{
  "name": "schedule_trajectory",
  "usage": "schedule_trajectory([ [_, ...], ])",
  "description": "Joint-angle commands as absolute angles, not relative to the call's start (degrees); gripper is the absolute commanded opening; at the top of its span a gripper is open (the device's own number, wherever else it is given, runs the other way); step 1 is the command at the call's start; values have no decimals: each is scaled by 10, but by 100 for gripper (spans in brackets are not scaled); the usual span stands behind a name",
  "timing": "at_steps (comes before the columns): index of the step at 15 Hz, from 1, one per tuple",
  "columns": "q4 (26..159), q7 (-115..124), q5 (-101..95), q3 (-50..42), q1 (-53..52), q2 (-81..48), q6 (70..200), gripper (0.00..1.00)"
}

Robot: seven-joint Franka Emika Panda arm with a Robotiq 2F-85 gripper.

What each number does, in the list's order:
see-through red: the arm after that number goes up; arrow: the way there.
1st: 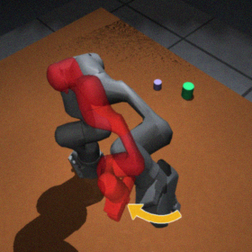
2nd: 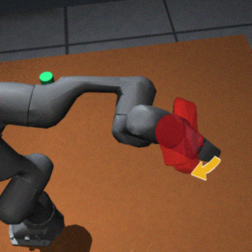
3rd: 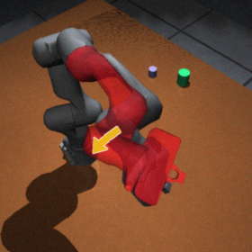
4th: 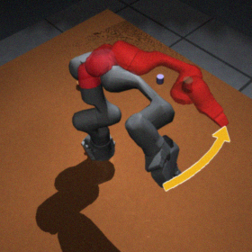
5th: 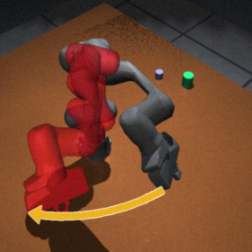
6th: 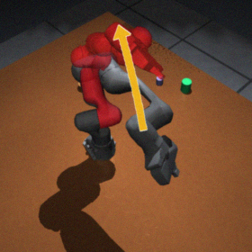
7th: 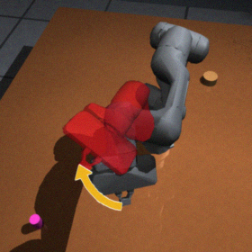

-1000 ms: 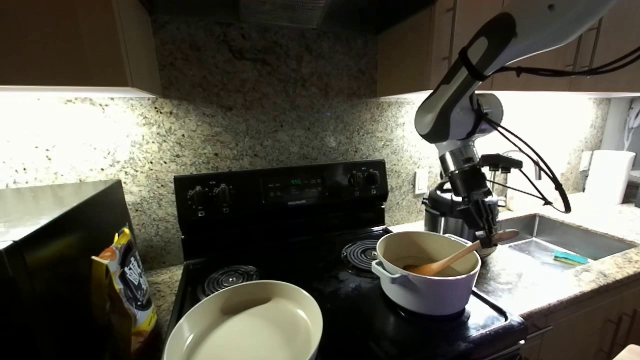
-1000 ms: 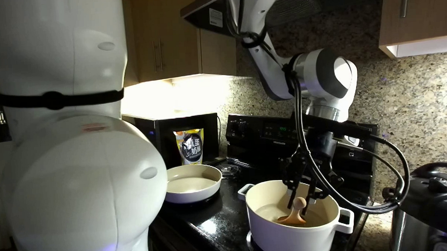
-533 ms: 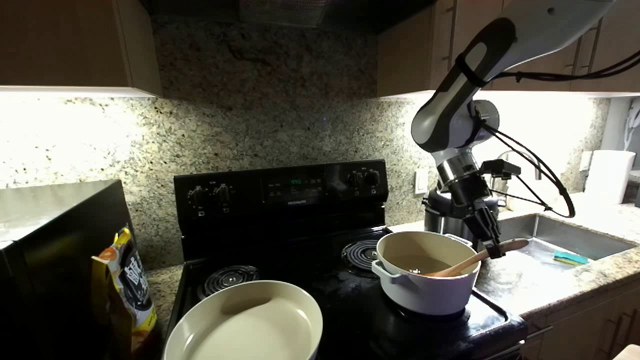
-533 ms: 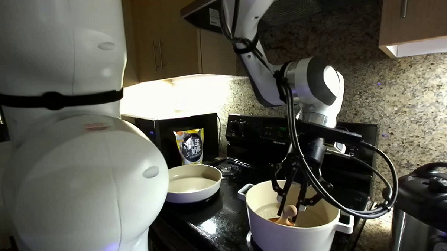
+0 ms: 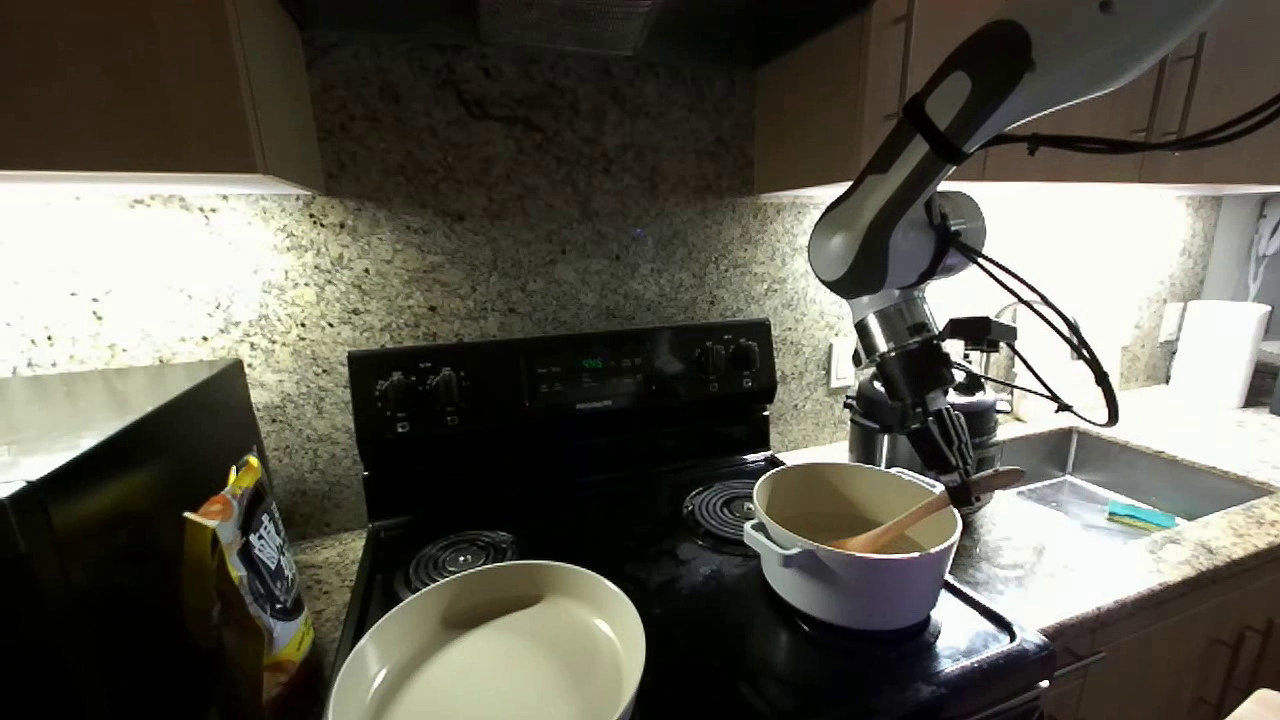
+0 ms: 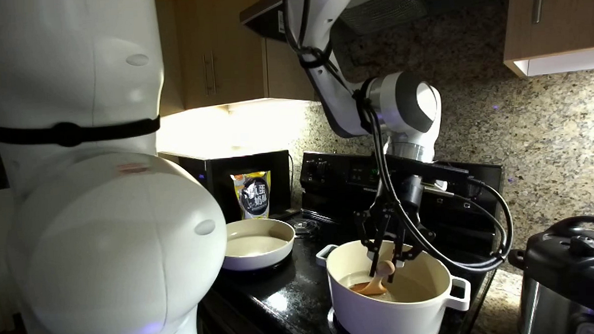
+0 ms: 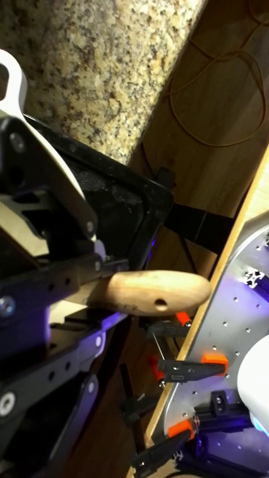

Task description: Hold the wooden spoon and stir inside the pot.

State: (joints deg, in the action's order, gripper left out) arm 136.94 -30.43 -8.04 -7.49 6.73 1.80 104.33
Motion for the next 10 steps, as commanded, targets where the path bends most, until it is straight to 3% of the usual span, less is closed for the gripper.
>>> schedule_trajectory([
  [1, 1398, -281, -81, -76, 68, 60, 1105, 8],
  [10, 1391, -249, -122, -99, 85, 62, 1096, 8],
])
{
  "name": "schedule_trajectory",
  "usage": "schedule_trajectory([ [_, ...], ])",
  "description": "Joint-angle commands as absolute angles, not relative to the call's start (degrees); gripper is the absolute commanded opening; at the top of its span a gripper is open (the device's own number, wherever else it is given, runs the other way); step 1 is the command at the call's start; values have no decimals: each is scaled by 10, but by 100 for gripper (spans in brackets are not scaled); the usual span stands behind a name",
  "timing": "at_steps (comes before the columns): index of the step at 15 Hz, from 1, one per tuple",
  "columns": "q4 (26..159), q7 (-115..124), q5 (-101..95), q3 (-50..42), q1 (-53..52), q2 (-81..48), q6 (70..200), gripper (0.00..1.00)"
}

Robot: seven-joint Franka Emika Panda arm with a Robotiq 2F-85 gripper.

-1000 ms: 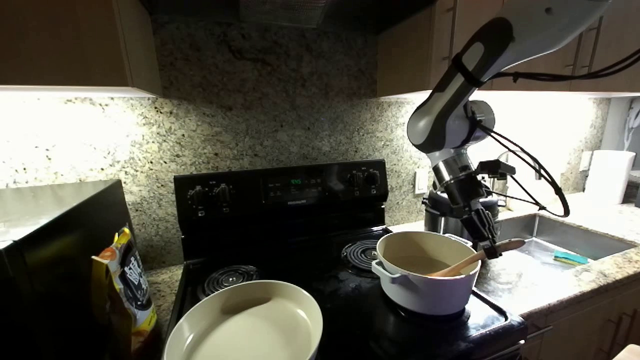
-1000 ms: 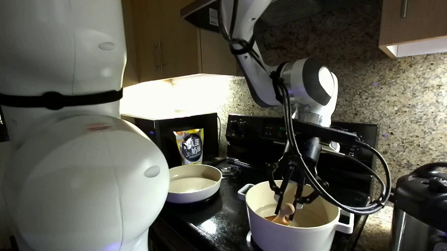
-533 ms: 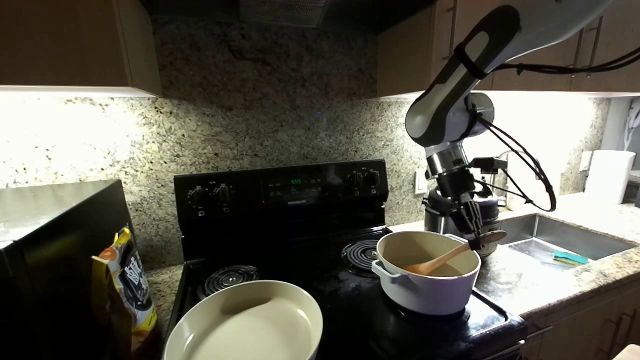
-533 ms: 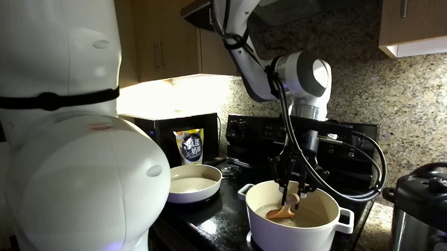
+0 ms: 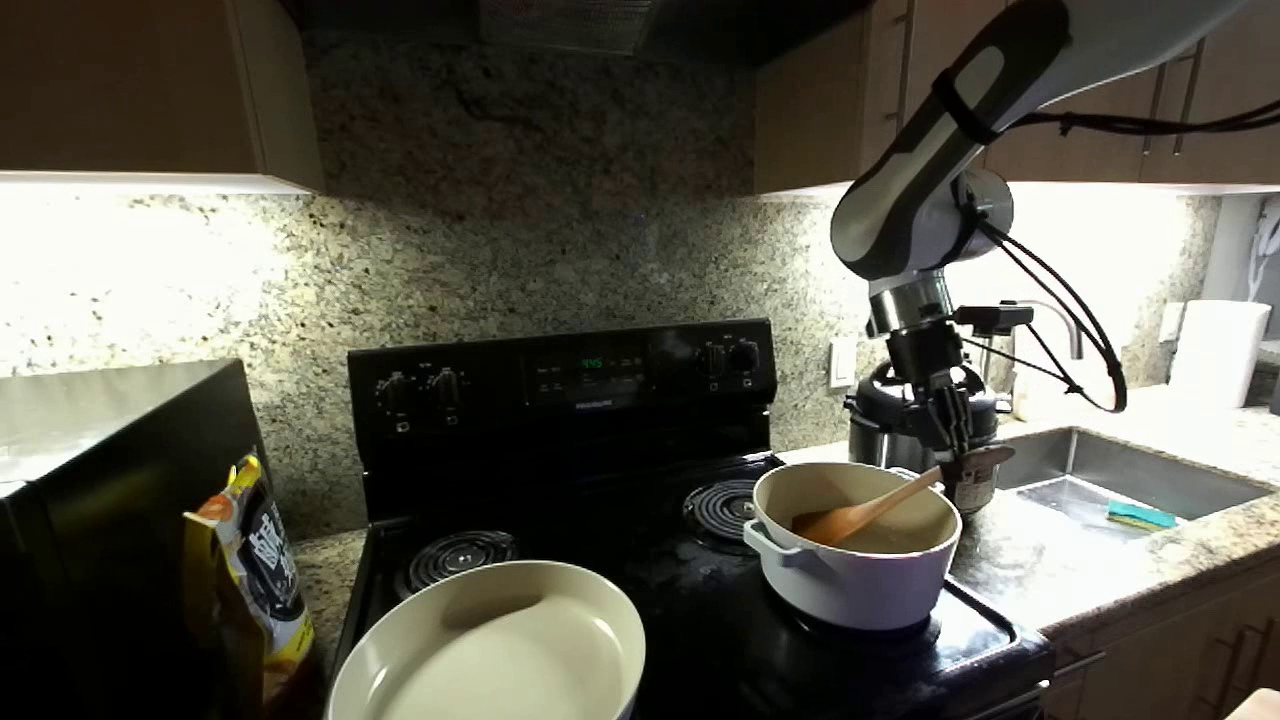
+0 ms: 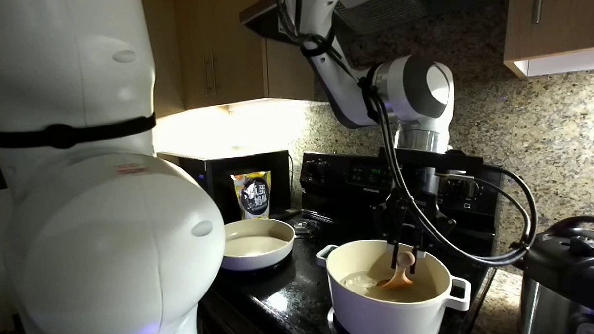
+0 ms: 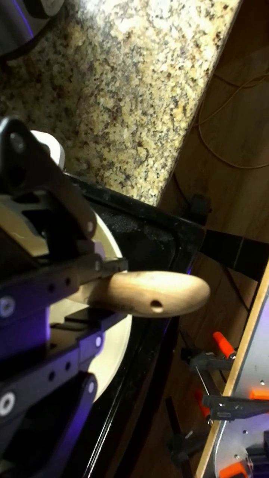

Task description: Hold the wooden spoon and stir inside the pot.

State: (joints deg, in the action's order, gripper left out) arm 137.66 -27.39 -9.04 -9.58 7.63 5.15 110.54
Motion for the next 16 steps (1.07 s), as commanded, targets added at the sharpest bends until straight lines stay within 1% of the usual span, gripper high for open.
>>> schedule_trajectory([
  [1, 1393, -244, -131, -101, 87, 62, 1092, 8],
  [5, 1408, -256, -162, -96, 80, 62, 1048, 8],
  [10, 1402, -281, -146, -75, 56, 44, 1008, 8],
  [16, 1373, -255, -138, -54, 35, 20, 1000, 8],
])
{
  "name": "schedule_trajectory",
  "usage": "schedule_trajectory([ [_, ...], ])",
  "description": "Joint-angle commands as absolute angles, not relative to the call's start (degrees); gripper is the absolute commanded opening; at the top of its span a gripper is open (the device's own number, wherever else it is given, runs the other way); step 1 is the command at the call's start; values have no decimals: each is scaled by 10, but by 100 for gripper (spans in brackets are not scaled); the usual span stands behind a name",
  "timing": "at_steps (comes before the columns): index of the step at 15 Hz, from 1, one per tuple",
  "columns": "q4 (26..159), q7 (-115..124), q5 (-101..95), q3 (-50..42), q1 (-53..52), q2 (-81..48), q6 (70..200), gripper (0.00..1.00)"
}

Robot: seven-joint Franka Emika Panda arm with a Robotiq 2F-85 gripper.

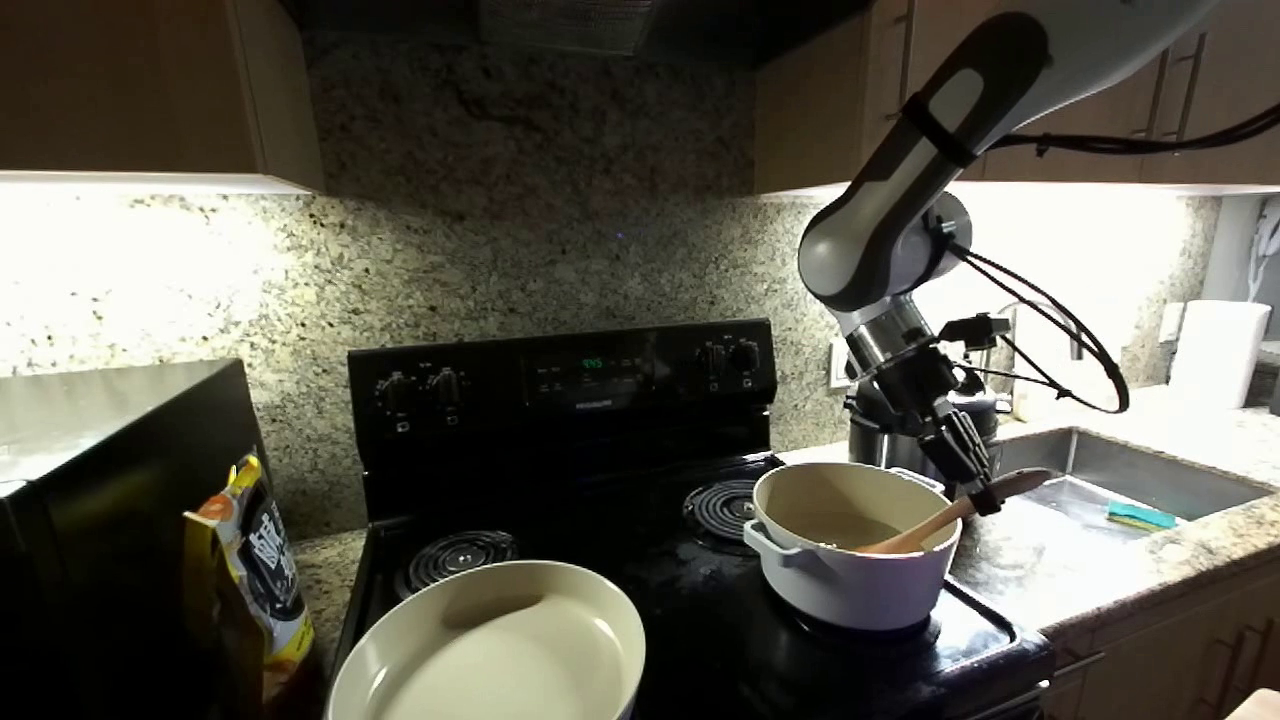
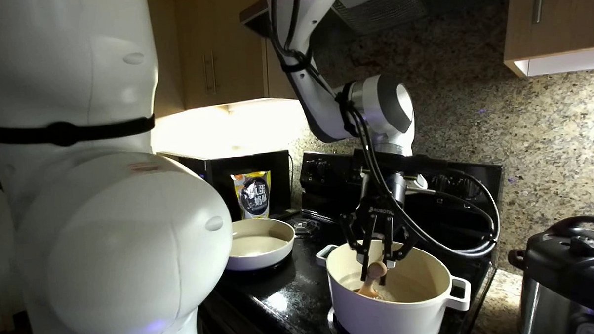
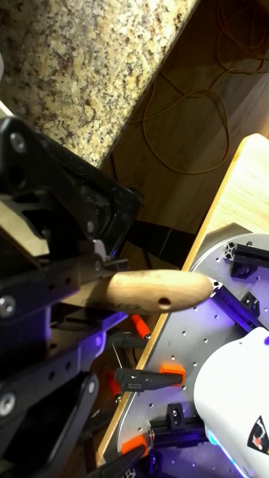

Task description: Hold the wooden spoon and stir inside the pot.

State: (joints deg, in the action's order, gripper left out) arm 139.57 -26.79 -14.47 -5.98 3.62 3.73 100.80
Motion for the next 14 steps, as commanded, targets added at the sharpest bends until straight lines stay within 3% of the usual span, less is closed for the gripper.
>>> schedule_trajectory([
  [1, 1367, -256, -133, -55, 36, 16, 1003, 8],
  [14, 1373, -241, -147, -80, 65, 18, 994, 8],
])
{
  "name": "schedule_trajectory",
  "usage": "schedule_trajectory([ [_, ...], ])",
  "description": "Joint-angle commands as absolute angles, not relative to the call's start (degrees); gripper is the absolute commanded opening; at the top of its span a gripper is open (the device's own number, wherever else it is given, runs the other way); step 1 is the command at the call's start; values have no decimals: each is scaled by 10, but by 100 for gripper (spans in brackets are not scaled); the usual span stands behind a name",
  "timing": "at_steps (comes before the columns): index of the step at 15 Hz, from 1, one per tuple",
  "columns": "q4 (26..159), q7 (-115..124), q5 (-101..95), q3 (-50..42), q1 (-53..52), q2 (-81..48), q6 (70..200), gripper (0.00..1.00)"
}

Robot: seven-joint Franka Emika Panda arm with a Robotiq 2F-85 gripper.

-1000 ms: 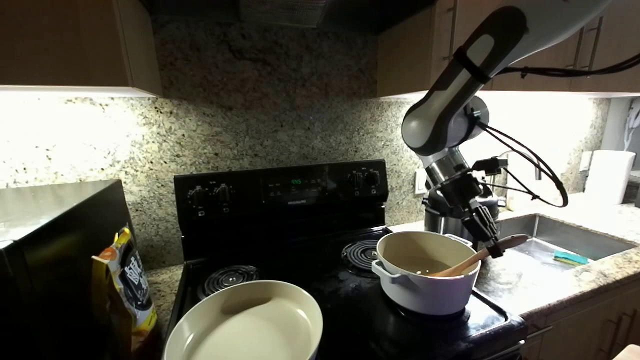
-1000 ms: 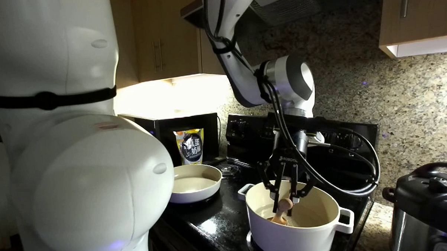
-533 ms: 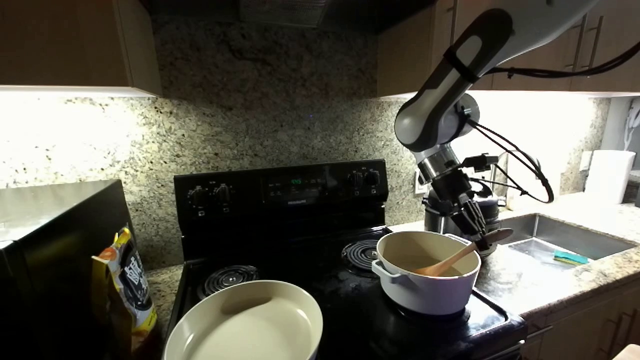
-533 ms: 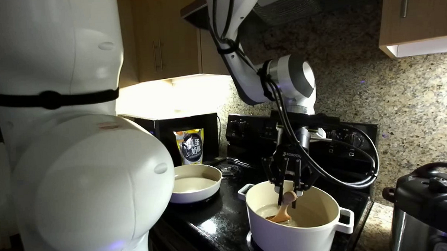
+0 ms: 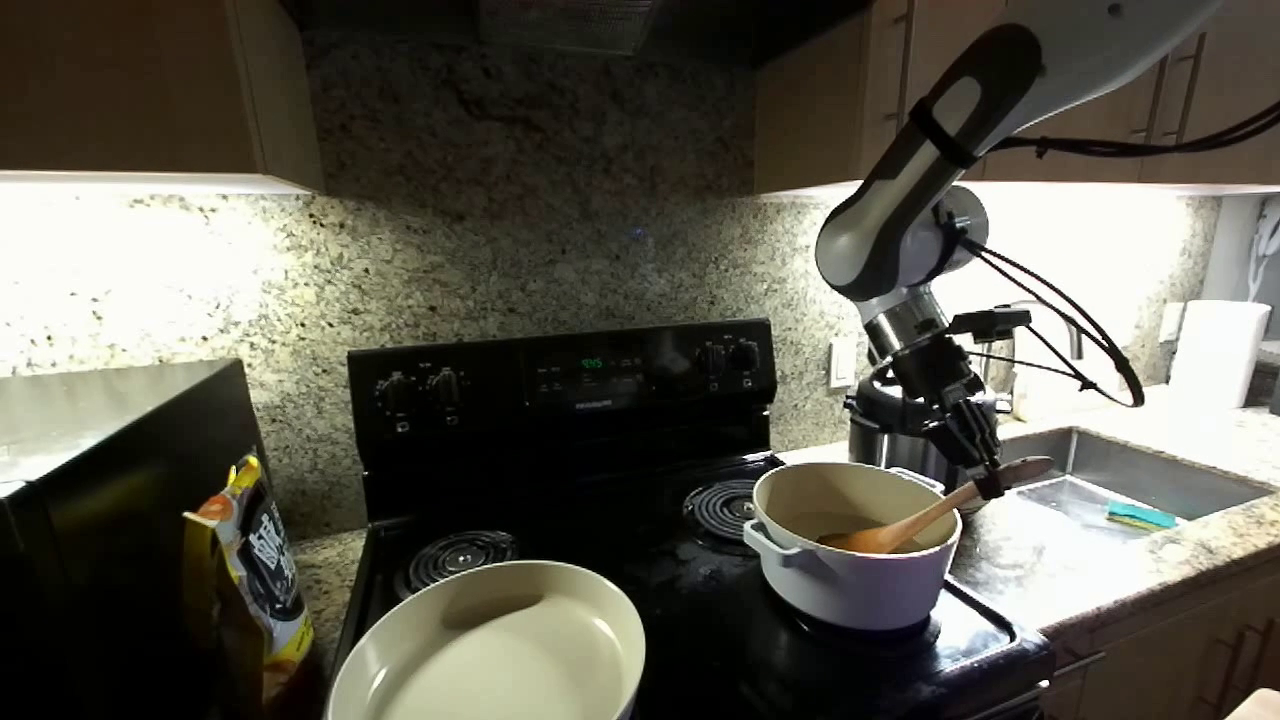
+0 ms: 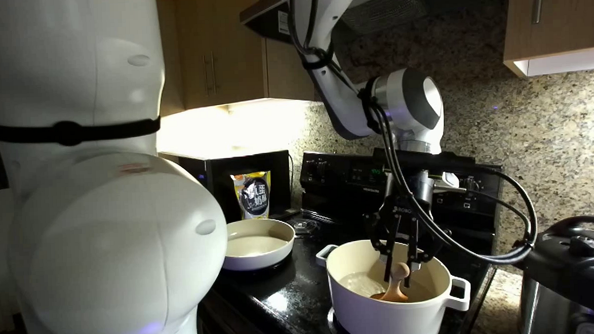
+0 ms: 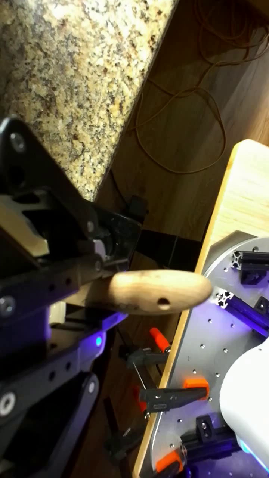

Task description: Hold the wooden spoon and stir inside the pot.

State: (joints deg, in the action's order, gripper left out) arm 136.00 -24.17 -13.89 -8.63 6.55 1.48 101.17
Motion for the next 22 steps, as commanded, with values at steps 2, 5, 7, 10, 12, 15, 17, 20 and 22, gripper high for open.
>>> schedule_trajectory([
  [2, 1375, -243, -151, -73, 59, 16, 981, 8],
  [5, 1373, -249, -151, -59, 48, 12, 961, 8],
  [7, 1365, -251, -147, -49, 39, 8, 953, 8],
  [10, 1342, -257, -139, -37, 27, 0, 939, 8],
  [12, 1332, -255, -139, -34, 25, 1, 947, 8],
  [15, 1318, -258, -135, -37, 30, 3, 955, 8],
  [17, 1313, -256, -136, -42, 35, 4, 958, 8],
  [20, 1312, -255, -137, -50, 40, 5, 958, 8],
  [22, 1319, -256, -139, -56, 45, 9, 957, 8],
])
